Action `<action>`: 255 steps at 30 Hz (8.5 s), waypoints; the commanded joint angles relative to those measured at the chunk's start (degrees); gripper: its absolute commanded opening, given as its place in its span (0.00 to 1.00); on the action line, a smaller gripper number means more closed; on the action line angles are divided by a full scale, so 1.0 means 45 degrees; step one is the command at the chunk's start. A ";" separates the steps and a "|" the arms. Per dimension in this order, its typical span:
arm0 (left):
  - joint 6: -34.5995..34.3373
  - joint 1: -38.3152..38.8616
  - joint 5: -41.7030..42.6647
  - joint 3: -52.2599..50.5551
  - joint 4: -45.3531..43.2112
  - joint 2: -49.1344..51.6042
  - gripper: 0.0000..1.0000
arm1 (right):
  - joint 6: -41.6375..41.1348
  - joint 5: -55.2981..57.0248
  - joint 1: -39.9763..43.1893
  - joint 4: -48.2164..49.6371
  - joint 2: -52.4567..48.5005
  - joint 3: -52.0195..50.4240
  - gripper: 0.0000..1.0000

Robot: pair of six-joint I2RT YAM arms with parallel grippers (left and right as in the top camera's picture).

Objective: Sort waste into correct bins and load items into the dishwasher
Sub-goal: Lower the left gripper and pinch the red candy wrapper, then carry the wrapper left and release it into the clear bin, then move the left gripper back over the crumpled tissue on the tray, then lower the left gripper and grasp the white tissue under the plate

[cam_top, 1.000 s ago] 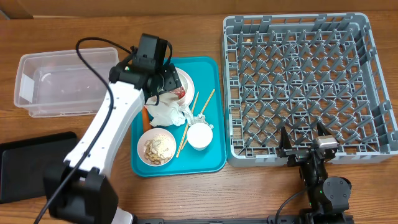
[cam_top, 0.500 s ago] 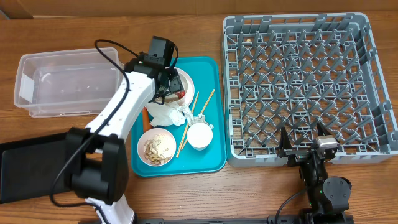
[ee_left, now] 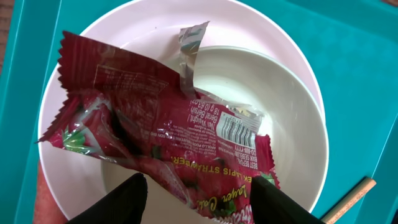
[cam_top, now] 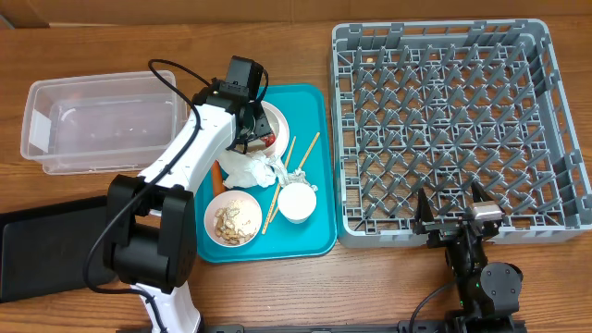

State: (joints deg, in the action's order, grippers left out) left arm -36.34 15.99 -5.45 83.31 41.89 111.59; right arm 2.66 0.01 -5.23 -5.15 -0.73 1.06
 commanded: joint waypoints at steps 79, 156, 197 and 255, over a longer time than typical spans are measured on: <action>0.0515 -0.0685 -0.1035 0.1098 0.0015 -0.2589 0.04 | 0.0044 -0.0034 0.0049 0.0073 0.0126 -0.0136 1.00; 0.3886 -0.2142 0.1948 0.4430 0.8029 -0.2482 0.75 | 0.0044 -0.0034 0.0049 0.0073 0.0121 -0.0136 1.00; 0.3361 -0.1044 0.1443 0.4415 0.8291 0.3143 0.80 | 0.0044 -0.0034 0.0049 0.0073 0.0126 -0.0136 1.00; 0.2880 0.1462 0.0199 0.2030 0.7174 0.0845 0.63 | 0.0044 -0.0034 0.0049 0.0073 0.0126 -0.0136 1.00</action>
State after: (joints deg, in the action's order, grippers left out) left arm -22.35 22.50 -2.70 93.86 76.01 116.25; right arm 2.63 0.01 -5.23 -5.15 -0.73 1.06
